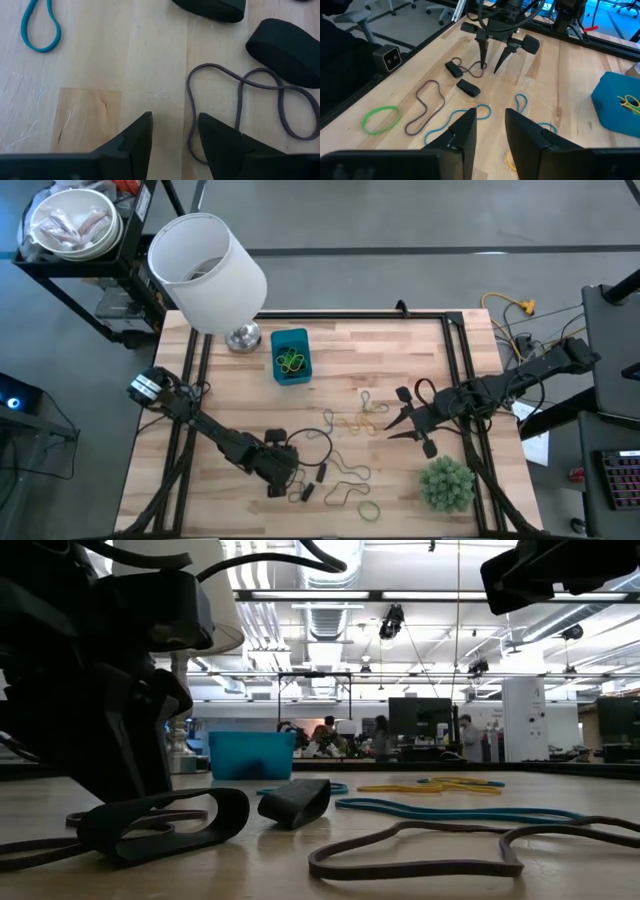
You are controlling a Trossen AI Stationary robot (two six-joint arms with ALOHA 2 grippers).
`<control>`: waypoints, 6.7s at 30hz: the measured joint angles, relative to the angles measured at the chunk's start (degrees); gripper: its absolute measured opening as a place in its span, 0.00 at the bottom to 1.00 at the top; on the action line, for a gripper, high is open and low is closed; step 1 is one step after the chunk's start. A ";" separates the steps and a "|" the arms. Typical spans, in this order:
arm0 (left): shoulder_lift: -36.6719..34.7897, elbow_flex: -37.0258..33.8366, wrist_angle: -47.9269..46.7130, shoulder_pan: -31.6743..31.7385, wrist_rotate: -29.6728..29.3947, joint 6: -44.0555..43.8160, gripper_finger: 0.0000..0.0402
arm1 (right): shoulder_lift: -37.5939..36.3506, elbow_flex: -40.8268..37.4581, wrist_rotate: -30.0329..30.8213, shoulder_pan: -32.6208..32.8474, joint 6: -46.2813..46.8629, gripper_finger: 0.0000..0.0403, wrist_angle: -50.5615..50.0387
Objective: Pick and place rubber bands into bin
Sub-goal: Put the left purple rubber band into the blue bin, then put the right yellow rubber band into the blue bin
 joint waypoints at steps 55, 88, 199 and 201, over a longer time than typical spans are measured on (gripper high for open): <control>0.25 2.08 0.35 -1.27 -8.36 13.80 0.00 | 0.07 -0.50 -0.04 0.00 1.44 0.17 -1.60; -16.72 1.68 -6.86 -1.24 -40.90 26.28 0.00 | 0.09 -0.94 0.04 -0.02 1.66 0.17 -1.44; -25.05 -4.44 2.92 8.33 -14.96 37.19 0.34 | 33.14 0.95 3.48 -11.41 15.68 0.41 3.94; -25.03 -4.46 2.92 8.33 -14.96 36.94 0.34 | 33.14 0.79 3.48 -11.41 17.57 0.43 3.53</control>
